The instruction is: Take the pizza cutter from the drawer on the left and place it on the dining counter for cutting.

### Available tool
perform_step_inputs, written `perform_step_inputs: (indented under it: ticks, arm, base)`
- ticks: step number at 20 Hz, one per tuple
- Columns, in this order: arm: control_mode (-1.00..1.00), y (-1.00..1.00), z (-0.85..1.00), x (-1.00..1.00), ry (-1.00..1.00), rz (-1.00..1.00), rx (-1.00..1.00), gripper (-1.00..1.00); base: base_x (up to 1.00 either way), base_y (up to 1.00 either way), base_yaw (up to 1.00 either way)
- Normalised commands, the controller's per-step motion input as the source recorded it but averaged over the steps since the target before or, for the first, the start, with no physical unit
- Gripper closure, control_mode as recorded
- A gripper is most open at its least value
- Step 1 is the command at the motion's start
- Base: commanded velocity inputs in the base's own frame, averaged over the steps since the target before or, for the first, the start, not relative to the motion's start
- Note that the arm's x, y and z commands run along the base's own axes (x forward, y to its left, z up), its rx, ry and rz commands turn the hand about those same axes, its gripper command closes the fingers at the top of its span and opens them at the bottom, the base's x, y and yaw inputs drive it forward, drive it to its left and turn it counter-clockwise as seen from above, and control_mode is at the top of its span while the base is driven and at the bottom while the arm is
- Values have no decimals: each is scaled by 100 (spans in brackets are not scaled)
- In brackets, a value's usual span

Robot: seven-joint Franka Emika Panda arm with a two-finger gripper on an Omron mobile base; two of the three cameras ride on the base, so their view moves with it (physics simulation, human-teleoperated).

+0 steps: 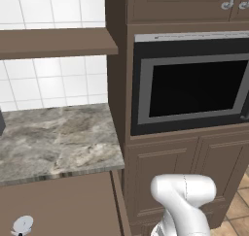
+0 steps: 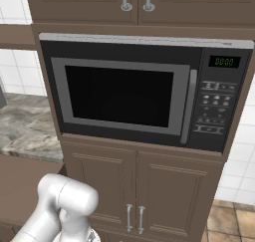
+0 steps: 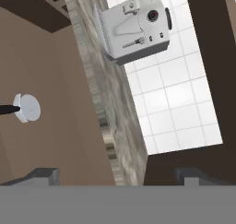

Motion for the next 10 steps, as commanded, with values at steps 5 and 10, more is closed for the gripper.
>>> perform_step_inputs:
  ticks: [5, 10]
  arm:
    - [-100, -34, 73, 100, 28, -16, 17, -100]
    - [-100, -35, 16, 100, 41, -14, 20, -100]
  base:
    - [0, 0, 0]
    - [0, 0, 0]
